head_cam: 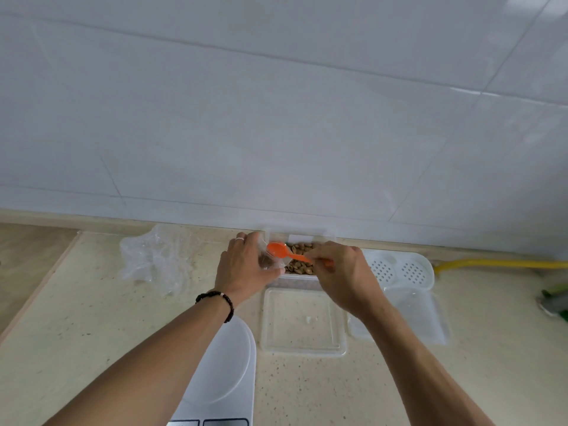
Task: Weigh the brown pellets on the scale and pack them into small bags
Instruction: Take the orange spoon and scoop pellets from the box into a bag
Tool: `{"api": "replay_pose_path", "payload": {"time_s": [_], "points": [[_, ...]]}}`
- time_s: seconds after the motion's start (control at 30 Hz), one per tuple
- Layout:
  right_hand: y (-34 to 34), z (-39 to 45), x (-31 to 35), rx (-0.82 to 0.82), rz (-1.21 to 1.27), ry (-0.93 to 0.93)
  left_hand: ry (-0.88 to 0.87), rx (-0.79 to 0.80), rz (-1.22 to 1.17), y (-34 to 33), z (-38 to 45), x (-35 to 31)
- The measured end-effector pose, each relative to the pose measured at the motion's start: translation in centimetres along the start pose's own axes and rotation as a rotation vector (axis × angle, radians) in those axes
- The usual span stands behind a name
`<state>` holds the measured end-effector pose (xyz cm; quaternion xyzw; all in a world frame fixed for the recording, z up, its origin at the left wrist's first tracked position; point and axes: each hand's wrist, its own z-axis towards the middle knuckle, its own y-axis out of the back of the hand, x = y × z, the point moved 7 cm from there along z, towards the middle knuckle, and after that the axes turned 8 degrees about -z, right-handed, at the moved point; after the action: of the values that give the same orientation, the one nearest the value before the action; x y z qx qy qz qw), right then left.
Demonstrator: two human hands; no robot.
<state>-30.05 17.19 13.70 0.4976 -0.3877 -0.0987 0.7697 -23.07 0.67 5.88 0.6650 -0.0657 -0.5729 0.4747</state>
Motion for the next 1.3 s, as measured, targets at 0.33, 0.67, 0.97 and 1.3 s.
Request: {"api": "replay_pose_path", "payload": {"time_s": [0.33,0.67,0.97,1.3], "points": [[1.2,0.3,-3.9,-0.170,0.134,-0.301,-0.017,0.001,0.060,0.1,-0.4,0.3],[-5.9,1.3,-7.4,0.063,0.122,-0.524,-0.042,-0.003,0.159,1.4,-1.4,1.1],[-7.8,0.0,-8.9,0.010,0.654,-0.872,-0.035,-0.002,0.178,1.7,-1.3,2.1],[-5.2,-1.2,-9.5,-0.087,0.853,-0.924,-0.027,0.058,0.183,0.4,-0.4,1.4]]}}
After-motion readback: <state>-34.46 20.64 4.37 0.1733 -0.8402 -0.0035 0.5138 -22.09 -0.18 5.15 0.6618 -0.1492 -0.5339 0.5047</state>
